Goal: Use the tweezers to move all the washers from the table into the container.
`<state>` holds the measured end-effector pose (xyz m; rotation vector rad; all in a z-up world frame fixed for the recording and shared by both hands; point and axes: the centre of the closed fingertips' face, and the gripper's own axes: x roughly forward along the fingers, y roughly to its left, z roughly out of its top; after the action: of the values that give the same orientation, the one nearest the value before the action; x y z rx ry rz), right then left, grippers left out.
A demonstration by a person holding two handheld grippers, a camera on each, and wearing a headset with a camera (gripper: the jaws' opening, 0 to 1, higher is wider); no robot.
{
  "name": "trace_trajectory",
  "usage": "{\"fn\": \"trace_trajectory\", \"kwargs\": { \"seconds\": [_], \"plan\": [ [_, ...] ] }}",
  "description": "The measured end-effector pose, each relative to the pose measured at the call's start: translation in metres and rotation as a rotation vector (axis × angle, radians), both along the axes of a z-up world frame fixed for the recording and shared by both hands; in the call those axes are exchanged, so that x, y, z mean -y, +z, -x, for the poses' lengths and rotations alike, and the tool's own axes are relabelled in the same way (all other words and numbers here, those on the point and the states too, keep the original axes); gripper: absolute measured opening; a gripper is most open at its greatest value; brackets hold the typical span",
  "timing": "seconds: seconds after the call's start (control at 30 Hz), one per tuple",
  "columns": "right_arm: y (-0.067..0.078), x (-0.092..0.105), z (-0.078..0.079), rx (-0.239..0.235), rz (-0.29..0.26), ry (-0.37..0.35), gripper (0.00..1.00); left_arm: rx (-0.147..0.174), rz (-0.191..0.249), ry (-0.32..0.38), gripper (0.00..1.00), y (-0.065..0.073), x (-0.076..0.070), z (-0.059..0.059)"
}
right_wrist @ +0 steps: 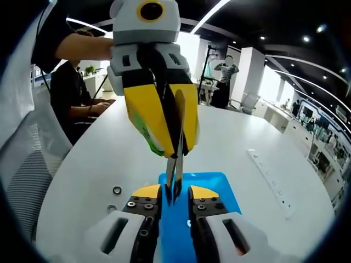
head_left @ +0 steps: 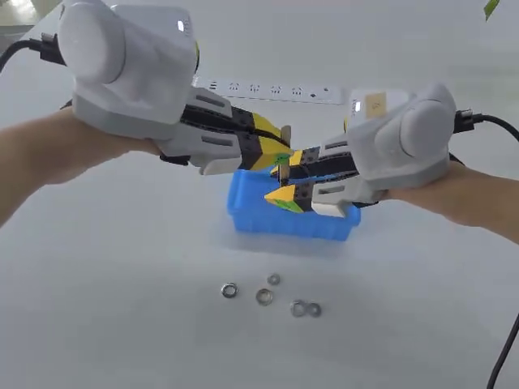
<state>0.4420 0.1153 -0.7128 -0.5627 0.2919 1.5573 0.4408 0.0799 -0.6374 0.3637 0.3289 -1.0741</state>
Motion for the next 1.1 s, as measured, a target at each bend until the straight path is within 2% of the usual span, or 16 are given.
{"fn": "trace_trajectory", "kwargs": {
  "seconds": [0.23,0.3,0.37,0.43,0.53,0.6,0.73,0.87,1.0,1.1],
  "plan": [
    [-0.005,0.009,0.013,-0.018,0.023,0.001,0.26,0.005,-0.018,-0.012,0.06,0.002,-0.005,0.015],
    [-0.005,0.011,0.016,-0.021,0.019,-0.008,0.27,0.007,-0.023,-0.016,0.06,0.002,-0.006,0.02],
    [-0.001,0.015,0.02,0.0,0.003,-0.023,0.27,0.005,-0.029,-0.024,0.06,0.001,-0.007,0.027],
    [0.001,0.017,0.024,0.001,-0.003,-0.027,0.27,0.011,-0.038,-0.035,0.06,0.001,-0.009,0.034],
    [0.004,0.022,0.033,0.002,-0.016,-0.028,0.28,0.001,-0.038,-0.057,0.06,-0.001,-0.012,0.047],
    [0.003,0.025,0.04,0.006,-0.015,-0.018,0.28,0.003,-0.044,-0.064,0.06,-0.003,-0.013,0.051],
    [0.0,0.031,0.054,0.003,-0.005,-0.002,0.27,-0.039,-0.028,-0.091,0.06,-0.009,-0.018,0.066],
    [-0.004,0.034,0.063,-0.006,-0.009,0.0,0.27,-0.057,-0.022,-0.107,0.06,-0.015,-0.02,0.074],
    [-0.009,0.037,0.072,-0.012,-0.004,0.006,0.27,-0.068,-0.031,-0.123,0.06,-0.022,-0.022,0.081],
    [-0.012,0.039,0.077,-0.017,-0.003,0.005,0.27,-0.081,-0.059,-0.128,0.06,-0.031,-0.026,0.085]
  ]
}}
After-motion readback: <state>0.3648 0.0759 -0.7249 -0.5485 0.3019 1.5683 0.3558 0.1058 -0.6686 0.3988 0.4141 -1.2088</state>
